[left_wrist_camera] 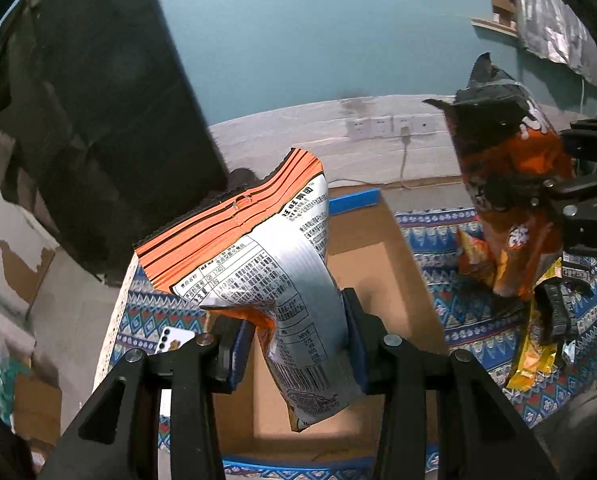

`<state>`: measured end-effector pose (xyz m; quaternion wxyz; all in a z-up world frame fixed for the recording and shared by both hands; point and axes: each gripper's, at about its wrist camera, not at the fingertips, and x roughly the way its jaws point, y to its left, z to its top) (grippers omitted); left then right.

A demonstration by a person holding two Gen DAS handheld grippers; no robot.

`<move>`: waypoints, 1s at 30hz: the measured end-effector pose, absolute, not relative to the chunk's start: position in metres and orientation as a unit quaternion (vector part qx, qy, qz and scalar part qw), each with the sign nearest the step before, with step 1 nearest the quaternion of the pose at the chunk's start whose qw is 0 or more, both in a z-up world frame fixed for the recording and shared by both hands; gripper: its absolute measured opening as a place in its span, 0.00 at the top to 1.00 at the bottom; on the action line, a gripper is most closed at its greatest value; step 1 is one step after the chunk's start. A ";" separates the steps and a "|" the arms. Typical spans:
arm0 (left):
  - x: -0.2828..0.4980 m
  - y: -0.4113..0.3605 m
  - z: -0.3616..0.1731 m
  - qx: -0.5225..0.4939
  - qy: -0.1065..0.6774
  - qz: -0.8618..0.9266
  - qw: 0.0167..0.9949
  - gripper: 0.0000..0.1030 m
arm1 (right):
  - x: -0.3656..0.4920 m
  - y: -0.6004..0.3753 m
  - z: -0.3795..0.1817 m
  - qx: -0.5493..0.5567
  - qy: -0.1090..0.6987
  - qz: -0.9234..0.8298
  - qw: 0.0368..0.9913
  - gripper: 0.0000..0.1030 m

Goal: Organize snacks
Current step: 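Carry both bags over the cardboard box and open both tools to drop them, then withdraw both tools from the box back toward the snack pile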

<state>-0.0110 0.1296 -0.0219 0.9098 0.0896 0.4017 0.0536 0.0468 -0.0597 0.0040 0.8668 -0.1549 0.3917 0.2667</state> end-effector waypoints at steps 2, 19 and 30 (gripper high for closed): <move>-0.011 0.137 -0.024 0.088 0.404 0.060 0.908 0.59 | 0.050 -0.047 0.001 -0.157 0.396 0.275 0.862 0.52; -0.006 0.186 -0.065 0.062 0.457 0.100 0.882 0.58 | 0.063 0.039 -0.041 -0.169 0.459 0.324 0.810 0.52; -0.001 0.194 -0.065 0.059 0.458 0.114 0.880 0.36 | 0.066 0.043 -0.050 -0.162 0.474 0.318 0.805 0.38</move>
